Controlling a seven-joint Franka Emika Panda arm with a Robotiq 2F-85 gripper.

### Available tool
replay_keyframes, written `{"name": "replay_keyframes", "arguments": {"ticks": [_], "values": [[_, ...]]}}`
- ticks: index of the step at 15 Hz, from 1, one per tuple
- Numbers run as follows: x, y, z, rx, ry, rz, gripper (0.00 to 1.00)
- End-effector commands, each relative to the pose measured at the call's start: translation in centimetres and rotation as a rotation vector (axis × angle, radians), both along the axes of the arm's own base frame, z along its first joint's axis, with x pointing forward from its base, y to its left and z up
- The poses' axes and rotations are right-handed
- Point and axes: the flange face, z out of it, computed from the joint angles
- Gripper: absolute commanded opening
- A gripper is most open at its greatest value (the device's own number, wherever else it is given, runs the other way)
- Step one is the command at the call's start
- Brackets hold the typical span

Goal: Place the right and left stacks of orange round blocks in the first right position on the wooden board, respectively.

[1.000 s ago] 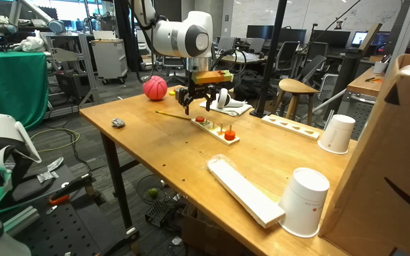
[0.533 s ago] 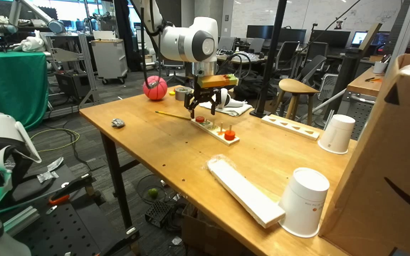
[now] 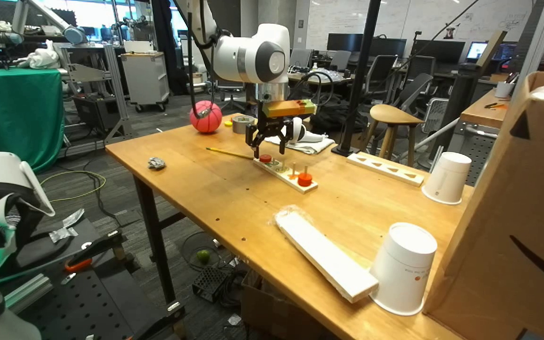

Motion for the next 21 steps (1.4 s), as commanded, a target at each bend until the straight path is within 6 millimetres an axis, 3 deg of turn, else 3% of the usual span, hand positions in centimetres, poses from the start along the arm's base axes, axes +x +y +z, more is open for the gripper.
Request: {"name": "replay_keyframes", "arguments": {"ticks": [1,8,9,10,11,16,21], "values": [[0.44,-0.25,0.34,-0.016,0.002,-0.010,0.95],[0.25,-0.44,-0.24,-0.016,0.020,-0.016,0.93],[0.23,-0.38,-0.29,-0.014,0.021,-0.015,0.84],[0.23,-0.27,-0.33,-0.013,0.021,-0.014,0.68],[0.23,-0.22,-0.36,-0.012,0.021,-0.014,0.64],[0.31,0.02,0.02,-0.012,0.015,-0.008,0.27],[0.23,0.25,0.33,-0.014,0.010,-0.002,0.17]]}}
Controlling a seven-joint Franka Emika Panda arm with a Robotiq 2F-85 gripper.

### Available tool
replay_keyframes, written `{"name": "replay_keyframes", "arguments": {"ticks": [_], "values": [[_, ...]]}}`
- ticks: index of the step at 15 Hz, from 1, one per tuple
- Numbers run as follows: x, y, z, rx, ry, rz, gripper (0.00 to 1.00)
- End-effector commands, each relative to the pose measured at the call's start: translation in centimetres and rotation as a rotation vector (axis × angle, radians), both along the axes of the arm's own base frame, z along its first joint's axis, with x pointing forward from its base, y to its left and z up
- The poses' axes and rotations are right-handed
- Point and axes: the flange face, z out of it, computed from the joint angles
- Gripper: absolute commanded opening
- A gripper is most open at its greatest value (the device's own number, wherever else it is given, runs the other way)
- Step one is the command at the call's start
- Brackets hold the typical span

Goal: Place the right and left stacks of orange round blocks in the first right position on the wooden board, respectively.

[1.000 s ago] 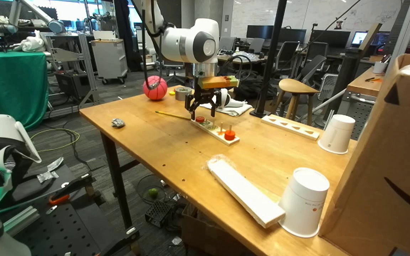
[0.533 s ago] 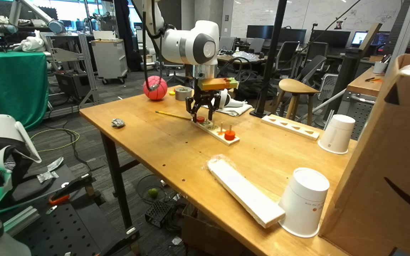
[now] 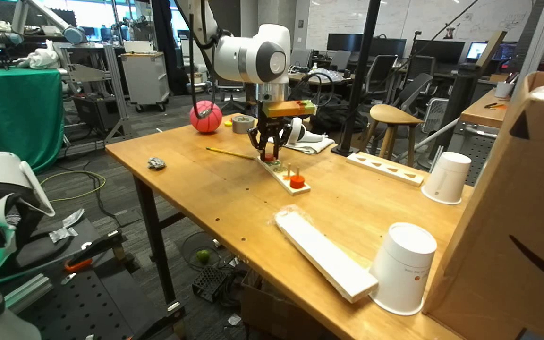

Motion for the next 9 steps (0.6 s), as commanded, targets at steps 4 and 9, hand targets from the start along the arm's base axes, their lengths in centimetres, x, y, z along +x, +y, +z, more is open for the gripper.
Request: {"name": "replay_keyframes", "arguments": {"ticks": [4,9], "values": [[0.1,0.3,0.8,-0.014,-0.010,0.006,0.17],[-0.1,0.1,2.2,-0.023,-0.031,0.014,0.17]]}}
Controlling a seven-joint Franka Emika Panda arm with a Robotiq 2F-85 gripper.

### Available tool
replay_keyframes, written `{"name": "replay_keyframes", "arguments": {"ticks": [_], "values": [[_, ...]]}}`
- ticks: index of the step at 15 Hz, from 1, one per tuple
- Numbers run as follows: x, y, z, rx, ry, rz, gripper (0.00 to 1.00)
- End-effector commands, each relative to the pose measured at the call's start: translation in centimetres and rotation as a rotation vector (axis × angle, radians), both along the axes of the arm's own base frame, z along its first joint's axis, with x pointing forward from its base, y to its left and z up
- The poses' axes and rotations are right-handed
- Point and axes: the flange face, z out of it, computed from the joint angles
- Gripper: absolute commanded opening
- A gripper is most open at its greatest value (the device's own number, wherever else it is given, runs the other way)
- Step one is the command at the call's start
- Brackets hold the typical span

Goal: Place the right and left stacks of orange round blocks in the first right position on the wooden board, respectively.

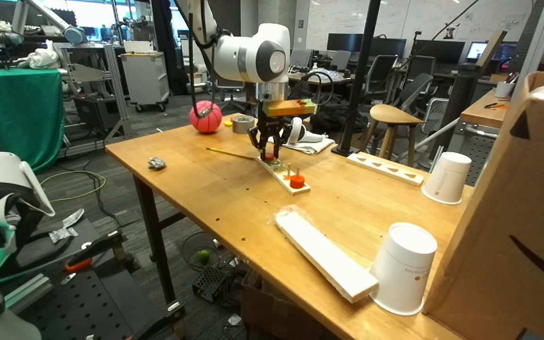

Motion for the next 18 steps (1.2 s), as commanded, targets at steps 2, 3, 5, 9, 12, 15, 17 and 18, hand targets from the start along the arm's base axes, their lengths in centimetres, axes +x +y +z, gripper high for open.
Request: {"name": "replay_keyframes", "arguments": {"ticks": [2,3,5,9,12,15,17,18], "values": [[-0.2,0.0,2.7,-0.027,-0.041,0.015,0.17],[-0.2,-0.1,3.0,-0.030,-0.047,0.017,0.17],[-0.2,-0.4,3.9,-0.035,-0.062,0.016,0.17],[0.0,-2.7,5.8,-0.060,-0.090,-0.009,0.17],[-0.1,-5.4,6.9,-0.082,-0.107,-0.044,0.17],[-0.3,-8.1,7.8,-0.098,-0.119,-0.081,0.17],[-0.7,-9.8,8.2,-0.108,-0.122,-0.105,0.17],[-0.9,-10.6,8.4,-0.112,-0.122,-0.117,0.17]]}}
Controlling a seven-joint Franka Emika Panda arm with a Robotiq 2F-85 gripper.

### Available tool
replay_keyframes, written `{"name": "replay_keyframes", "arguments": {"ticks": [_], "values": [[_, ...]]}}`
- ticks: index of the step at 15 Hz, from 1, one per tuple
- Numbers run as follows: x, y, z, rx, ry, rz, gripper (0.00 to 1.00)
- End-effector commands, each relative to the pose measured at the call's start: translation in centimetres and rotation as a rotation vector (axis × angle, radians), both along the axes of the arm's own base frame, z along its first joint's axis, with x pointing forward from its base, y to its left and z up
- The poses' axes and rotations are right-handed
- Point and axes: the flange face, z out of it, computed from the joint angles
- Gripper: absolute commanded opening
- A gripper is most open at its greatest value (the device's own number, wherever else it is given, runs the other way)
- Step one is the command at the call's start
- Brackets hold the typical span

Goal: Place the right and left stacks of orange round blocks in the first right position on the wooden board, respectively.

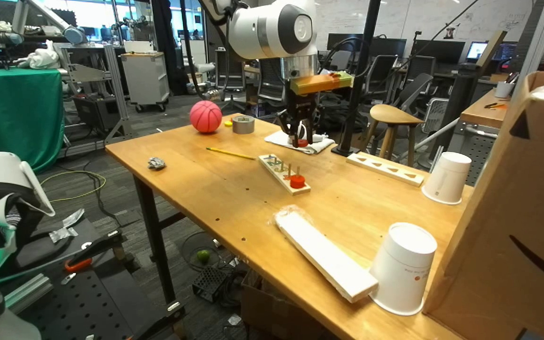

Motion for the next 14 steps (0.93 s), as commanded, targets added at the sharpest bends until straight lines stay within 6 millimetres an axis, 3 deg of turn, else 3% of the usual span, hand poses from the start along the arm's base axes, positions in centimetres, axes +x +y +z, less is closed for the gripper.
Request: {"name": "replay_keyframes", "arguments": {"ticks": [1,8,14], "values": [[-1.6,-2.4,1.6,-0.024,-0.021,-0.042,0.17],[-4.1,-6.3,2.0,-0.030,-0.008,-0.119,0.17],[-6.6,-6.6,2.5,-0.021,-0.003,-0.150,0.17]]}}
